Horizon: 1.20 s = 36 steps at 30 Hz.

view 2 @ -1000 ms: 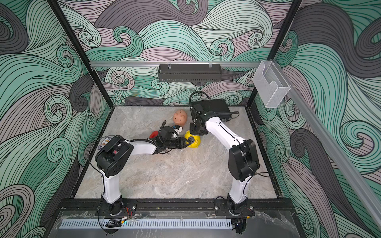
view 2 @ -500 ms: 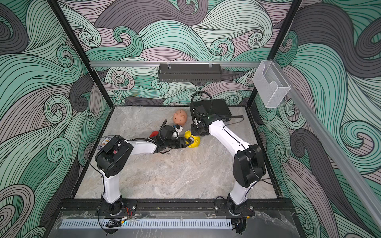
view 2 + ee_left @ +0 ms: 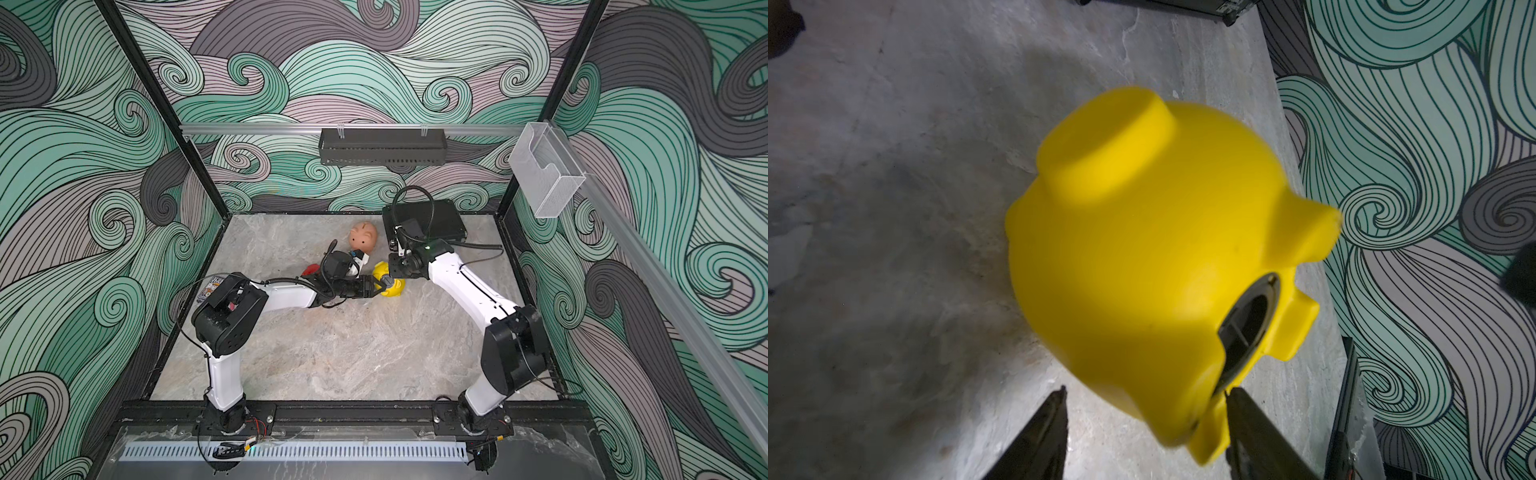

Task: Close piggy banks
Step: Screw the knob on the piggy bank.

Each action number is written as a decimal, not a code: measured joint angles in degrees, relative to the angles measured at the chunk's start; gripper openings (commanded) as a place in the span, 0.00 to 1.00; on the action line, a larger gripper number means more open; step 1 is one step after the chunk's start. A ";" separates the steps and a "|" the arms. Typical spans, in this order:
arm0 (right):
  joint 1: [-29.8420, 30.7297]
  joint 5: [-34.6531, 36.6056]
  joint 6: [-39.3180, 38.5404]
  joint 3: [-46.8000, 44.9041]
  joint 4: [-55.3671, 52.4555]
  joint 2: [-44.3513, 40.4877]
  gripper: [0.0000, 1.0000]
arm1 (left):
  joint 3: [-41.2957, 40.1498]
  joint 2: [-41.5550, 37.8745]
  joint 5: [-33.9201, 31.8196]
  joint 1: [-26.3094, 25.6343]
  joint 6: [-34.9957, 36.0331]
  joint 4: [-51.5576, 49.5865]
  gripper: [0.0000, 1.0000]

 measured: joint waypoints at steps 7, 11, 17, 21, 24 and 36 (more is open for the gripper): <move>0.00 0.50 -0.57 -5.29 4.44 -4.31 0.36 | 0.17 0.00 0.00 0.02 0.09 -0.33 0.61; 0.00 0.48 -0.68 -5.57 5.95 -4.59 0.36 | 0.83 0.00 0.00 0.07 0.15 -0.76 0.61; 0.00 0.48 -0.83 -6.95 7.19 -5.33 0.37 | 0.92 0.00 0.00 0.07 0.20 -1.16 0.61; 0.00 0.48 -0.85 -8.74 7.89 -7.10 0.38 | 0.92 0.00 0.00 0.07 0.24 -1.42 0.62; 0.00 0.48 -0.92 -9.42 8.15 -8.26 0.38 | 1.53 0.00 0.00 0.07 0.24 -1.92 0.63; 0.00 0.37 -1.07 -9.57 8.44 -8.66 0.38 | 5.57 0.00 -0.02 0.11 1.70 -3.93 0.64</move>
